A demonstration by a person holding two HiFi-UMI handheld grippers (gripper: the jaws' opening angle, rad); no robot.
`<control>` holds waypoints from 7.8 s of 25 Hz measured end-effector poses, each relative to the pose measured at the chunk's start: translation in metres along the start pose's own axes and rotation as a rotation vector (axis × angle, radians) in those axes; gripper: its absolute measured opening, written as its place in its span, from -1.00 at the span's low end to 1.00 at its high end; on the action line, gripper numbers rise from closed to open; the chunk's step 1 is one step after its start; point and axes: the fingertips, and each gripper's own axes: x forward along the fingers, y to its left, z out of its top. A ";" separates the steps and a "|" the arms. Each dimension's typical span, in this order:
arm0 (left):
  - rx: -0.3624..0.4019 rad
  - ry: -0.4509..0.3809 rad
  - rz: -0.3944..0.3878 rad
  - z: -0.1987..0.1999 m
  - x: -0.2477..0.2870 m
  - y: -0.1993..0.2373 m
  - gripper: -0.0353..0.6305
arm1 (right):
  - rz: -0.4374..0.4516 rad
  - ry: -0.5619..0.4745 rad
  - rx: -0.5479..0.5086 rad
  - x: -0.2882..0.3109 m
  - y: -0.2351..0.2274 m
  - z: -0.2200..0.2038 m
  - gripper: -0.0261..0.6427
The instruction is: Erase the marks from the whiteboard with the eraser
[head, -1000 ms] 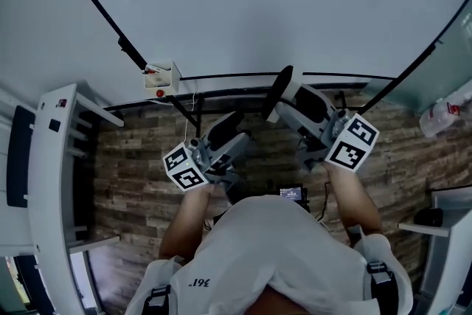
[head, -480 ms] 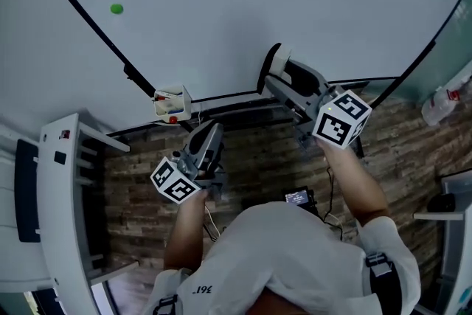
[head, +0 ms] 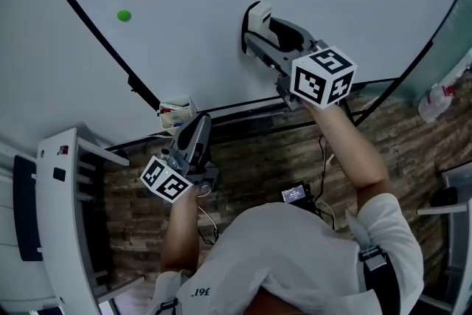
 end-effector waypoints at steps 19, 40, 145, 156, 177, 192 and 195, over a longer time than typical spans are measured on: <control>0.010 -0.027 -0.026 0.018 0.010 0.007 -0.87 | -0.218 -0.116 -0.546 0.087 0.006 0.084 -0.14; 0.034 -0.045 -0.014 0.022 0.007 0.009 -0.87 | -0.388 -0.043 -0.920 0.100 0.014 0.077 -0.14; 0.275 -0.097 0.080 0.072 0.122 -0.033 -0.87 | -0.435 -0.039 -0.722 -0.010 -0.067 0.152 -0.16; 0.284 -0.129 0.143 0.099 0.051 -0.012 -0.87 | -0.329 -0.021 -0.746 0.083 0.027 0.144 -0.16; 0.283 -0.096 0.129 0.095 0.055 -0.003 -0.87 | -0.475 -0.037 -0.865 0.116 0.019 0.141 -0.16; 0.262 -0.055 0.060 0.064 0.116 -0.027 -0.87 | -0.556 -0.056 -0.801 0.053 -0.054 0.170 -0.16; 0.255 -0.046 0.039 0.057 0.130 -0.031 -0.87 | -0.571 -0.055 -0.799 0.041 -0.068 0.174 -0.16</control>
